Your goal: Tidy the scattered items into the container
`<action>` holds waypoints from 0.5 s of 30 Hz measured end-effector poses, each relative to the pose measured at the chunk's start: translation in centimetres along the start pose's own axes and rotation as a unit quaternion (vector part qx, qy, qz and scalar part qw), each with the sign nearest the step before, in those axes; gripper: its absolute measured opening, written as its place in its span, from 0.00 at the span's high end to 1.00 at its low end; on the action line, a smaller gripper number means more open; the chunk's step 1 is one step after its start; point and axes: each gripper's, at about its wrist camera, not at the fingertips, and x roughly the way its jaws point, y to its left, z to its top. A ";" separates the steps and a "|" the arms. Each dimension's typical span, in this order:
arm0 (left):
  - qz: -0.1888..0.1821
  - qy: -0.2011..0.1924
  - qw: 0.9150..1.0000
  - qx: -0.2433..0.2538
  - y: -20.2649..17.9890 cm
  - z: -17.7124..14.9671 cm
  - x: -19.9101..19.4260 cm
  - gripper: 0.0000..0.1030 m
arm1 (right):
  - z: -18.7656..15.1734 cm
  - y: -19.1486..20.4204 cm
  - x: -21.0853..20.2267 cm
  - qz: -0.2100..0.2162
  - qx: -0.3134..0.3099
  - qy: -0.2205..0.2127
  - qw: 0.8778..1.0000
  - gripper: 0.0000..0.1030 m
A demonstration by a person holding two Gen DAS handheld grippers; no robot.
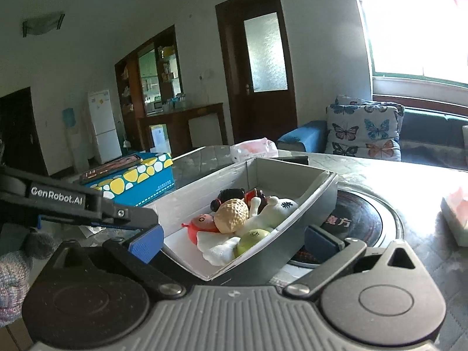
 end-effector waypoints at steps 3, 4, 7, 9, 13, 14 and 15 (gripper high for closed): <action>0.013 -0.002 1.000 0.010 0.0 -0.4 -0.6 0.67 | -0.2 0.3 -0.5 0.000 -0.002 -0.005 1.000 0.00; 0.016 -0.002 1.000 0.012 0.0 -0.6 -0.8 0.67 | -0.3 0.4 -0.6 0.000 -0.002 -0.006 1.000 0.00; 0.024 0.004 1.000 0.016 0.1 -1.2 -1.1 0.66 | -0.6 0.8 -0.8 0.001 -0.003 -0.005 1.000 0.00; 0.031 0.012 0.999 0.019 0.3 -1.7 -1.1 0.66 | -0.9 1.1 -0.8 -0.001 -0.006 -0.001 1.000 0.00; 0.045 0.022 0.998 0.027 0.5 -2.5 -1.1 0.65 | -1.6 1.6 -0.8 -0.002 -0.015 0.009 1.000 0.00; 0.051 0.021 0.998 0.032 0.5 -2.7 -1.1 0.65 | -1.7 1.7 -0.9 -0.002 -0.018 0.011 1.000 0.00; 0.058 0.021 0.997 0.037 0.5 -2.8 -1.1 0.65 | -1.9 1.8 -1.0 -0.003 -0.020 0.012 1.000 0.00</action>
